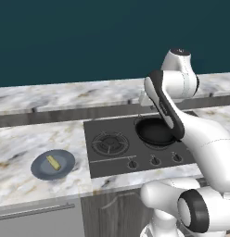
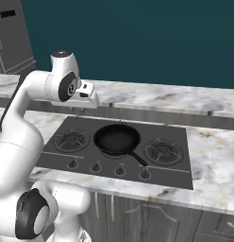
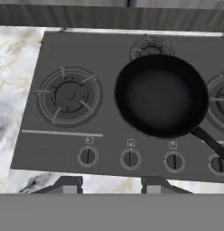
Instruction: Pick up the butter stick and place it in the pan. Then turn on the burner for the pan.
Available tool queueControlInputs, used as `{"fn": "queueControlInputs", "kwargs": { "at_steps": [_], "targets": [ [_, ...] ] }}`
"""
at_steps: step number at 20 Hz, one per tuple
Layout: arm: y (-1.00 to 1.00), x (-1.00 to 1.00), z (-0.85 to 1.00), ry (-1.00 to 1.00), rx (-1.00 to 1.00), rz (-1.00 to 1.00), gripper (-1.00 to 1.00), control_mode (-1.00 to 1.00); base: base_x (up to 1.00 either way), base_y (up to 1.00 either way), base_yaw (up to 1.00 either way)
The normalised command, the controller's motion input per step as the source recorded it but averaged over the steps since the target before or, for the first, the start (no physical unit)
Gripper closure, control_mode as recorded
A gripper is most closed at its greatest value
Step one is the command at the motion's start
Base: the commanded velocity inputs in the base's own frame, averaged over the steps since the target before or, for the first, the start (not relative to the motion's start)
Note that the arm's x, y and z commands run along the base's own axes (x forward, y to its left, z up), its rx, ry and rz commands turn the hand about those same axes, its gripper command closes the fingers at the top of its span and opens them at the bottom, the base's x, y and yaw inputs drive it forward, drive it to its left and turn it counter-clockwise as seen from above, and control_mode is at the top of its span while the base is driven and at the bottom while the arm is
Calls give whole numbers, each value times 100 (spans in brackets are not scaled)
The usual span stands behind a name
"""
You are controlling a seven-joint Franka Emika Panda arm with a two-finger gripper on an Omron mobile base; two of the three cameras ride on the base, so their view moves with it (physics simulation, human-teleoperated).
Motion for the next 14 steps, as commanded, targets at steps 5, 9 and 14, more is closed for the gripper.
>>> {"fn": "queueControlInputs", "kwargs": {
  "at_steps": [5, 9, 14],
  "targets": [
    [6, -2, -3, 1, 0, 0, -100, -100, 0, 0, 0],
    [60, 0, -21, 0, 0, 0, -100, -100, 0, 0, 0],
    [89, 0, -19, 4, -3, 0, -100, -100, 0, 0, 0]
  ]
}}
